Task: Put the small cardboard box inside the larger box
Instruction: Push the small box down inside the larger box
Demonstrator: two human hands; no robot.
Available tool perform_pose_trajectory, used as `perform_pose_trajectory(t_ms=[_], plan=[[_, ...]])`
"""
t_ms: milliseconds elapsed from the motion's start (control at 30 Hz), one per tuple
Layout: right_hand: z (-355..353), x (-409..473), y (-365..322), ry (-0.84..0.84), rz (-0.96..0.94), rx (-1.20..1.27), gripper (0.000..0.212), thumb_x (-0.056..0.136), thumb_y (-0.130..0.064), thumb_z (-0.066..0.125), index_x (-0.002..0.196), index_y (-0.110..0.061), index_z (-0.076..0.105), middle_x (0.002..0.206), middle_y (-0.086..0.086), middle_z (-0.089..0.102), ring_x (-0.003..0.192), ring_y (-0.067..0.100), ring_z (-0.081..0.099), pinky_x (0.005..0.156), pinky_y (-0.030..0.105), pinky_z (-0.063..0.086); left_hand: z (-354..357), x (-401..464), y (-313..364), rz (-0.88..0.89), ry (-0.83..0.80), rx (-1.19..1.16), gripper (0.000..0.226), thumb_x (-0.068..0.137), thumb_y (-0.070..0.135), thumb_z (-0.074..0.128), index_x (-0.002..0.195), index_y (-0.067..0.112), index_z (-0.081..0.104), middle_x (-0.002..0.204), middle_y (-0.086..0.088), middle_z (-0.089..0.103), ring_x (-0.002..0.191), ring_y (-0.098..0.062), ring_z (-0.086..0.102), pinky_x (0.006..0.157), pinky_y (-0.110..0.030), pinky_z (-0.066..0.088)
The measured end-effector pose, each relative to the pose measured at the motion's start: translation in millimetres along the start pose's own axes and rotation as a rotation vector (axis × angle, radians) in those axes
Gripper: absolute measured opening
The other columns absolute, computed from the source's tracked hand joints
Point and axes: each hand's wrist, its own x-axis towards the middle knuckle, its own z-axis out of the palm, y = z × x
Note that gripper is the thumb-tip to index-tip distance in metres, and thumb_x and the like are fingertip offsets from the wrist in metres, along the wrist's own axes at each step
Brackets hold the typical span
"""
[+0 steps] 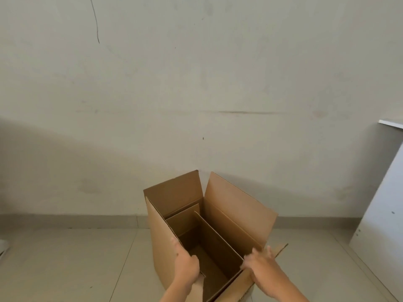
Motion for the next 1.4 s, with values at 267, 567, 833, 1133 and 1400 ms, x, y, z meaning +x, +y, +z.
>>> perform_pose_trajectory(t_ms=[267, 567, 833, 1133, 1400], plan=[[-5, -18, 25, -0.330, -0.011, -0.096, 0.039, 0.093, -0.022, 0.044, 0.133, -0.022, 0.045, 0.142, 0.000, 0.044, 0.134, 0.018, 0.035, 0.116, 0.049, 0.010, -31, 6, -7, 0.064, -0.108, 0.030, 0.087, 0.093, -0.002, 0.044, 0.147, 0.020, -0.021, 0.159, -0.015, 0.013, 0.139, -0.035, 0.033, 0.103, -0.042, 0.044], [16, -93, -1, 0.010, -0.188, 0.017, 0.031, 0.097, -0.026, 0.042, 0.124, -0.017, 0.054, 0.126, 0.001, 0.055, 0.116, 0.014, 0.046, 0.069, 0.010, 0.032, -8, -40, -42, 0.131, 0.029, 0.083, 0.052, 0.097, 0.008, 0.032, 0.147, 0.011, 0.017, 0.119, -0.014, 0.058, 0.096, -0.025, 0.059, 0.090, -0.041, 0.051], [14, -123, -9, -0.295, -0.062, 0.079, 0.039, 0.092, -0.023, 0.054, 0.131, -0.022, 0.047, 0.140, 0.003, 0.046, 0.131, 0.023, 0.044, 0.112, 0.038, 0.035, 7, -67, -47, 0.255, 0.089, 0.359, 0.031, 0.093, -0.002, 0.035, 0.120, 0.003, 0.050, 0.101, -0.014, 0.062, 0.083, -0.024, 0.055, 0.077, -0.038, 0.050], [20, -99, 29, -0.432, 0.060, 0.015, 0.039, 0.092, -0.012, 0.055, 0.131, -0.012, 0.050, 0.134, 0.016, 0.053, 0.124, 0.031, 0.052, 0.106, 0.045, 0.042, 35, -61, -36, 0.288, 0.156, 0.440, 0.036, 0.095, 0.000, 0.034, 0.129, 0.004, 0.045, 0.112, -0.021, 0.065, 0.095, -0.032, 0.062, 0.071, -0.033, 0.046], [-2, -103, 117, -0.445, 0.149, 0.006, 0.037, 0.092, -0.013, 0.055, 0.129, -0.010, 0.051, 0.133, 0.011, 0.054, 0.124, 0.027, 0.052, 0.108, 0.040, 0.039, 107, -71, -19, 0.271, 0.062, 0.369, 0.043, 0.097, 0.004, 0.033, 0.140, 0.006, 0.034, 0.124, -0.018, 0.060, 0.108, -0.028, 0.059, 0.082, -0.029, 0.047]])
